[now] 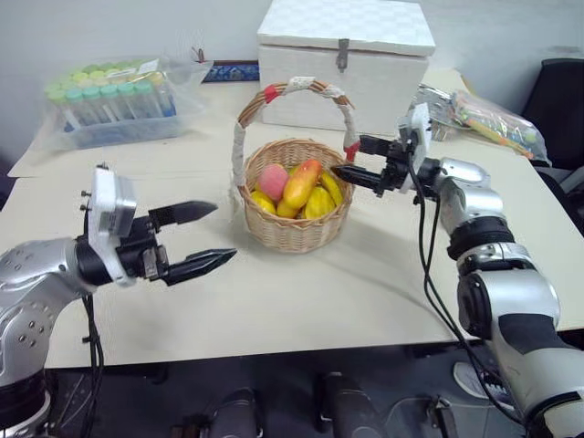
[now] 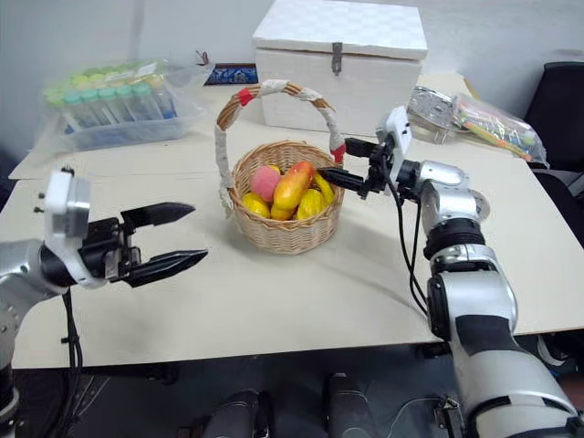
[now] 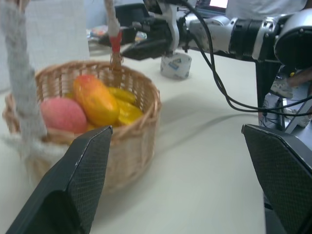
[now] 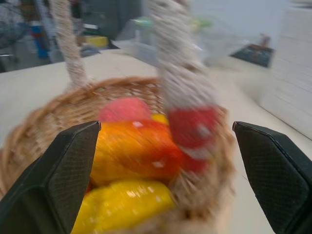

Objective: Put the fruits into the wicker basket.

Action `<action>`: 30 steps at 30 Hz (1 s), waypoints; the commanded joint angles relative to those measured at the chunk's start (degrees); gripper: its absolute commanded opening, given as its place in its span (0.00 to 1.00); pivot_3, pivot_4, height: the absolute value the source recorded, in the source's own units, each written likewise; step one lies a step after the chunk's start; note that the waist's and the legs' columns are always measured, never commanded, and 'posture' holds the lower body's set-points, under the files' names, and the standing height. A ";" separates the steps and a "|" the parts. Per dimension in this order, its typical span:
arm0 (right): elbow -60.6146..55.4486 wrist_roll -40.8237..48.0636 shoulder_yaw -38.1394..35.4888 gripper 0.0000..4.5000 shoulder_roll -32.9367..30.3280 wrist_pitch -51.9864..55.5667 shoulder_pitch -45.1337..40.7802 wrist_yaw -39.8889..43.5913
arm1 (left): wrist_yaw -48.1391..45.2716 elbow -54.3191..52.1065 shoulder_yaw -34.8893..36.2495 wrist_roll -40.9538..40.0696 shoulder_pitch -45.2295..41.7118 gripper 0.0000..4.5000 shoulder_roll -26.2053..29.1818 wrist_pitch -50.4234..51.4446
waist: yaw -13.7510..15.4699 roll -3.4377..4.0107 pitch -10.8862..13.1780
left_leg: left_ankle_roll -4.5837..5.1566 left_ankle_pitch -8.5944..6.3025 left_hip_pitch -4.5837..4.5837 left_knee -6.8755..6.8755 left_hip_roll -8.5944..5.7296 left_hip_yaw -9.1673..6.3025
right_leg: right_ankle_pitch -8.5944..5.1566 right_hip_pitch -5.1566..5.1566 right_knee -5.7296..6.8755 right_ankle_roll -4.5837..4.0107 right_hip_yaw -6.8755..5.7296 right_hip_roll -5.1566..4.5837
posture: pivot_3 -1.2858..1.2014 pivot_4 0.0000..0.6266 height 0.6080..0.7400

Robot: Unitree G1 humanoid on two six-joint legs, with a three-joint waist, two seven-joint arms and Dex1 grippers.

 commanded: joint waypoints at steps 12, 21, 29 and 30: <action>3.98 -5.13 -1.77 0.11 -2.44 -3.52 -3.39 11.07 | 3.20 -4.64 2.08 -1.84 9.98 1.00 -2.80 -5.56 | -0.30 0.01 0.00 | -0.07 -0.05 -0.03 -0.03 0.04 -0.08 | -0.02 -0.02 -0.02 -0.04 -0.06 0.00 | 0.52 0.24 1.00; -13.21 1.86 -9.02 0.04 -5.67 1.58 7.63 7.78 | 0.43 0.34 -1.77 1.01 10.14 1.00 -3.28 -10.98 | -0.05 0.01 0.00 | -0.08 -0.06 -0.03 -0.01 0.04 -0.07 | -0.02 -0.01 -0.05 -0.04 -0.07 0.00 | 0.52 0.24 1.00; -47.96 6.35 -19.05 0.04 -8.38 10.64 32.16 -16.77 | -1.32 4.67 -6.15 2.75 8.21 1.00 -3.76 -13.71 | 1.18 0.03 0.02 | -0.09 -0.09 -0.11 0.03 0.02 -0.13 | -0.02 -0.03 -0.17 -0.04 -0.16 -0.03 | 0.52 0.24 1.00; -49.63 6.05 -19.26 0.04 -8.47 10.71 33.76 -18.46 | -1.45 5.04 -6.75 2.88 7.61 1.00 -3.66 -13.83 | 1.14 0.03 0.02 | -0.08 -0.09 -0.08 0.03 0.01 -0.09 | -0.02 -0.03 -0.18 -0.03 -0.13 -0.03 | 0.52 0.24 1.00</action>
